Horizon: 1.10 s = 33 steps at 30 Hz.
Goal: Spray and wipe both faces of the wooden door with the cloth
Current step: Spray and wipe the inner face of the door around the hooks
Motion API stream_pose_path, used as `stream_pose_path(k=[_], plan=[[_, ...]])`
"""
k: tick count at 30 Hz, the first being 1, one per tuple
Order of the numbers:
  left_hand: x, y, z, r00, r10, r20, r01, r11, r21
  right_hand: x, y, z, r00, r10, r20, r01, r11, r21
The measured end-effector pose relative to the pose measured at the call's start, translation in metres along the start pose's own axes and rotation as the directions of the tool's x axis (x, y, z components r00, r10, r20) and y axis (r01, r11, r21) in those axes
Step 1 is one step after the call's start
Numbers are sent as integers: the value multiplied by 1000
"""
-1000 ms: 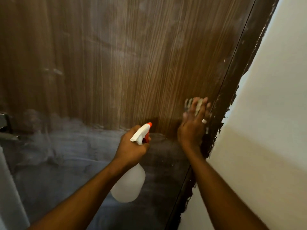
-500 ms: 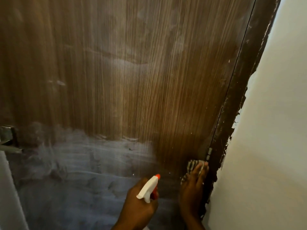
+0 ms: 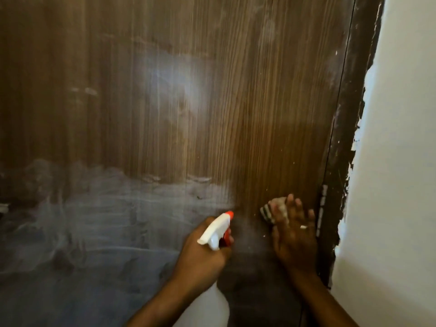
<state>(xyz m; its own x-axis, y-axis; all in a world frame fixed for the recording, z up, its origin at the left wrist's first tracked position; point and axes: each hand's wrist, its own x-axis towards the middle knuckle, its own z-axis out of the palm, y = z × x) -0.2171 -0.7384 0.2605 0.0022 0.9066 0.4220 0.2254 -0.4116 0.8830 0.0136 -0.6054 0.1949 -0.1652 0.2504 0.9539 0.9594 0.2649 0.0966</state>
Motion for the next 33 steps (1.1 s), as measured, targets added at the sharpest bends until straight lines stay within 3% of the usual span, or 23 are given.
stream_pose_path(k=[3,7,8,10,12,13,14,16,18,20,22,25,29,31,33], plan=[[4,-11,-11,998,56,-41,-57,998,-8,53,-25,2,967,214,-139,-205,976,81],[17,-17,-27,985,148,-87,-149,989,-11,117,-86,14,921,342,-189,-323,938,124],[14,-22,-31,982,165,-91,-167,986,-16,107,-100,19,930,307,-199,-290,951,110],[6,-36,-41,977,189,-96,-191,981,-14,61,-115,31,990,65,-126,-64,998,8],[-3,-52,-49,972,212,-100,-213,977,6,14,-95,38,974,-221,-47,220,975,-42],[-10,-61,-53,972,216,-97,-217,976,6,0,-78,36,959,-280,-44,279,960,-39],[-17,-70,-57,972,215,-92,-216,976,4,-6,-62,33,964,-261,-58,260,965,-28],[-30,-83,-66,970,222,-97,-222,975,12,3,-48,29,997,-33,-72,33,999,6],[-40,-89,-74,965,231,-123,-231,973,8,29,-63,32,961,249,-119,-246,969,38],[-44,-90,-85,961,231,-150,-230,973,22,56,-98,32,918,363,-158,-351,931,98],[-45,-86,-95,958,232,-170,-231,973,27,70,-133,37,943,302,-141,-283,948,144],[-47,-77,-109,951,243,-192,-242,970,29,54,-170,42,996,19,-87,-15,999,53],[-59,-73,-124,950,228,-212,-222,974,51,-4,-141,46,968,-251,-20,252,967,26],[-67,-74,-133,951,212,-224,-203,977,63,-10,-125,41,983,-172,-70,176,983,48],[-74,-76,-140,948,196,-251,-184,980,72,14,-133,40,994,37,-105,-30,998,63]])
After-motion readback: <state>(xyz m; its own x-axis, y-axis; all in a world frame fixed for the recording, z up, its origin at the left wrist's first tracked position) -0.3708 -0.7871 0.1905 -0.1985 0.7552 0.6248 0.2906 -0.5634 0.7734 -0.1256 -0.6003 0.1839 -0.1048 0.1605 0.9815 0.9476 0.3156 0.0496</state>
